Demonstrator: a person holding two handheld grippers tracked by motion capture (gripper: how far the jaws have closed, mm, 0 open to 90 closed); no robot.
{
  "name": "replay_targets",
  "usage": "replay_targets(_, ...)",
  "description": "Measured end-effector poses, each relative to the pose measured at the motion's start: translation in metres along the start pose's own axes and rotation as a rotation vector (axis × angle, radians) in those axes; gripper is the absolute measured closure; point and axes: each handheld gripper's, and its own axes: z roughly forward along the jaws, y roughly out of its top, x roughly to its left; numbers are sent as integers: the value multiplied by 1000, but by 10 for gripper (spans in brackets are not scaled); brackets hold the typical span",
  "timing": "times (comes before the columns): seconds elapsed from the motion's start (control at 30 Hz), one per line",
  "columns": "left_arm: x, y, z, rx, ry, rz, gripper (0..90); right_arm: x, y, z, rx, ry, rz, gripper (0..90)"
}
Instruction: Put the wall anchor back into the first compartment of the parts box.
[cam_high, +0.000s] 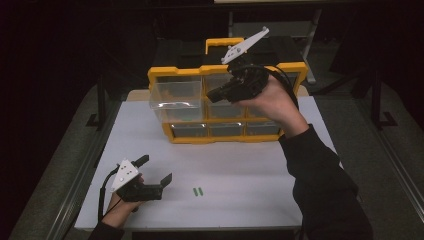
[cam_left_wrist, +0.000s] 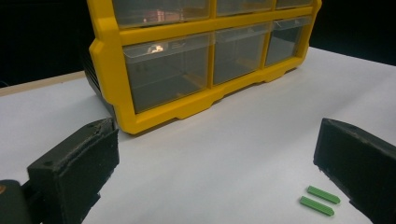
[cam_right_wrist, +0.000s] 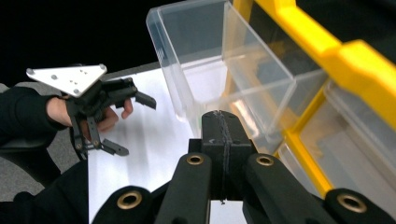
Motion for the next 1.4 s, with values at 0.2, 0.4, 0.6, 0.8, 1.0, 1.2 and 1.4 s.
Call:
replay_targets(0.2,1,0,0,-1,0,12,0,1,-16,8,3,-6,4,845)
replay_targets(0.4,1,0,0,-4,2,8,0,2,-29,16,3,-7,13,766)
replay_targets(0.6,2,-1,0,-9,0,5,0,6,-43,26,14,-6,31,659)
replay_targets(0.8,2,-1,0,-3,0,17,0,9,-55,36,27,-20,53,552)
replay_targets(1.0,0,-1,1,2,-4,20,0,12,-64,44,21,-47,49,424)
replay_targets(1.2,1,-2,0,-1,-3,8,0,14,-71,52,8,-51,51,358)
replay_targets(1.4,1,-2,0,1,-5,11,0,19,-80,63,13,-53,68,278)
